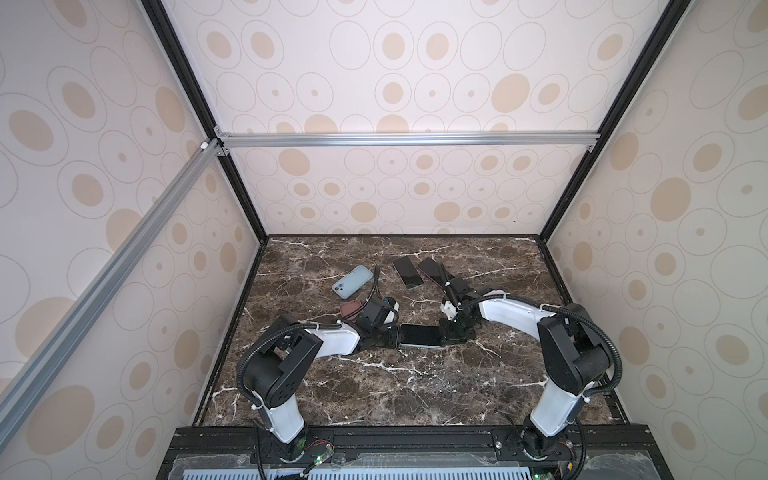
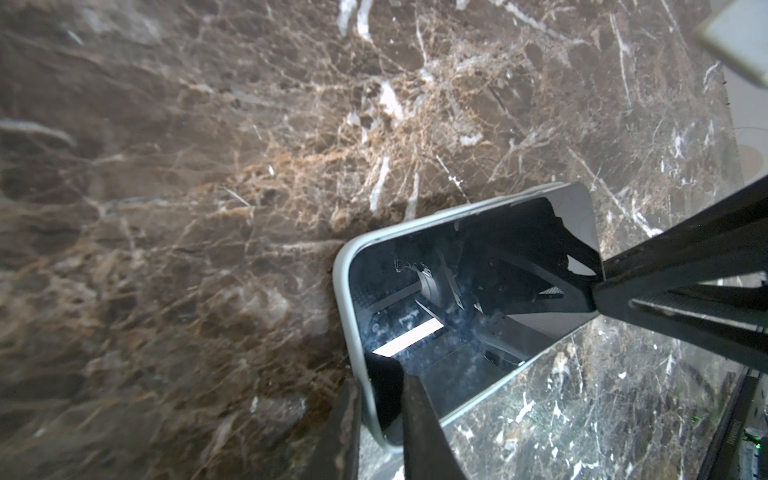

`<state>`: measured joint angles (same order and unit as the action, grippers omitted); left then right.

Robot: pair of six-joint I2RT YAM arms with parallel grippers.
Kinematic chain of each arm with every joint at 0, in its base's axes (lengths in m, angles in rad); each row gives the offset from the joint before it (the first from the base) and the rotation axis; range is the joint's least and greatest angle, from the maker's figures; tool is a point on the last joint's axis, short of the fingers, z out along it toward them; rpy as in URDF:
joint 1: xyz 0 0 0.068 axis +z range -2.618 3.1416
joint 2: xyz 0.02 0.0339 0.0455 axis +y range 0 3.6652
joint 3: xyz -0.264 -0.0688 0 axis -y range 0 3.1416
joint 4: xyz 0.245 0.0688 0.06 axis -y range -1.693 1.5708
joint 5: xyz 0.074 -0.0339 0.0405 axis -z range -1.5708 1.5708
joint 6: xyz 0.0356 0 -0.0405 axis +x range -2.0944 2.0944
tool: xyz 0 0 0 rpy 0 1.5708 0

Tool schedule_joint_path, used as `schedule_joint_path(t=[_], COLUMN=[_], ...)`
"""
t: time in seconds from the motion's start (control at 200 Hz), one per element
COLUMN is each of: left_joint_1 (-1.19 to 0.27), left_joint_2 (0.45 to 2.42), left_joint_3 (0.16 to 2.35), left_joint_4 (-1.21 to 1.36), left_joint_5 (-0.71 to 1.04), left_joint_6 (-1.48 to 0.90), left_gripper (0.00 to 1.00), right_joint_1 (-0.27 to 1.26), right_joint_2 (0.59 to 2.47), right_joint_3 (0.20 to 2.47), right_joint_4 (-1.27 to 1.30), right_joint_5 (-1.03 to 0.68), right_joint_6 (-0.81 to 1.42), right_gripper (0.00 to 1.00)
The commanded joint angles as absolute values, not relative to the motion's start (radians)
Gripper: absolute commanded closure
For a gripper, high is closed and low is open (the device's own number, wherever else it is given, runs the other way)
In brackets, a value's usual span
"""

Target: Put the phone into the phone case

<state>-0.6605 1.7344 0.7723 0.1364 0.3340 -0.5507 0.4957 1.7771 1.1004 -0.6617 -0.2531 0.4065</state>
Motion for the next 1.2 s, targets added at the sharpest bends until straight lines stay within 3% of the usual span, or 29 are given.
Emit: schedule_joint_path(t=[0.0,1.195], left_joint_1=[-0.694,-0.695], left_joint_2=[1.797,1.804], left_joint_3=[0.703,0.697], left_joint_4=[-0.006,0.043], left_joint_5=[0.355,0.379], left_joint_6=[-0.551,-0.586], left_gripper=[0.81,0.81], right_joint_1=[0.536,0.596], right_joint_2=[1.874,2.077], right_joint_3=[1.045,1.026], right_joint_4=[-0.59,-0.507], right_joint_5=[-0.241,-0.209], right_joint_6=[0.402,0.424], right_gripper=[0.83,0.88])
